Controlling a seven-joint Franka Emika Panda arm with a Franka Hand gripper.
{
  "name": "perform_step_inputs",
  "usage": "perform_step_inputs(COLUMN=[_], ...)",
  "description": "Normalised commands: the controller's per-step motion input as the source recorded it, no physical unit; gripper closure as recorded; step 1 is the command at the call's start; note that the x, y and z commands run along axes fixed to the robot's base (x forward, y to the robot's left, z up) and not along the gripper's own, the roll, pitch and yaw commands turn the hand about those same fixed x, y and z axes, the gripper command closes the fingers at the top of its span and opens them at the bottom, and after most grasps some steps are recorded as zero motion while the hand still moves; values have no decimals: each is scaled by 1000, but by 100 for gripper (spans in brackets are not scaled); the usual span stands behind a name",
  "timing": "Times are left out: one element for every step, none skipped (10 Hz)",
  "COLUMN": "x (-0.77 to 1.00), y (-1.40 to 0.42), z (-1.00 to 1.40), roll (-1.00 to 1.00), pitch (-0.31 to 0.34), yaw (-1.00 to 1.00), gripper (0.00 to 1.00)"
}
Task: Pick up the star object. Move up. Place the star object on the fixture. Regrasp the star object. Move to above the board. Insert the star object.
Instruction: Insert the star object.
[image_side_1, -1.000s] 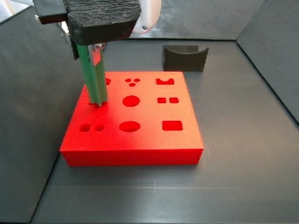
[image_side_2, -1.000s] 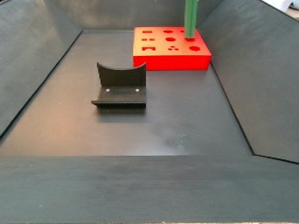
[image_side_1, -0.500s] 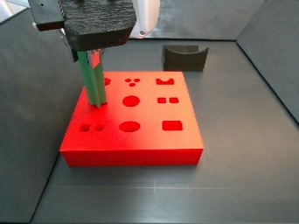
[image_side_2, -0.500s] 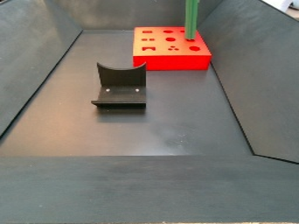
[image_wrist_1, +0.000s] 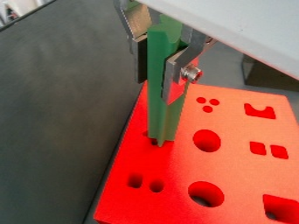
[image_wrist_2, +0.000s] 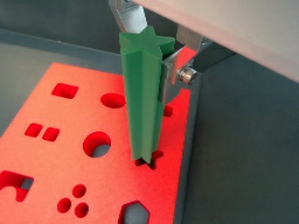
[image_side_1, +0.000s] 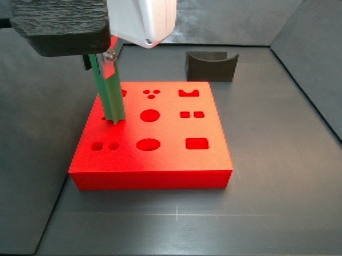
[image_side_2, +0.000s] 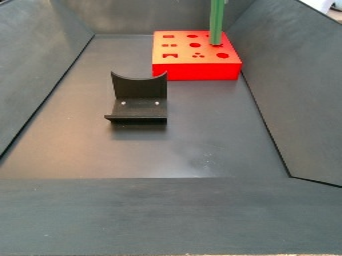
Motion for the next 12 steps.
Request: perform_step_inputs(x=[-40,-331,-251,-46,123,280,326,280,14,0,0,-74], y=[46,91,49,29,0,0,0,86,23,37,37,11], z=[0,0,0,0,-31,-80,-69,0,-71,-94,-109,-180], roll=[0,0,0,0,-3,-73,-99,-193,-93,-83,-69,-27], pitch=[0,0,-6,-6,-6,0,-43,-107,-99,-94,-103,-130], yaw=[0,-17,-9,0,-154,-803,-749,-460,-40,0,-17,-14], gripper=[100,100,100,100,100,100,100,100,100,100,100,100])
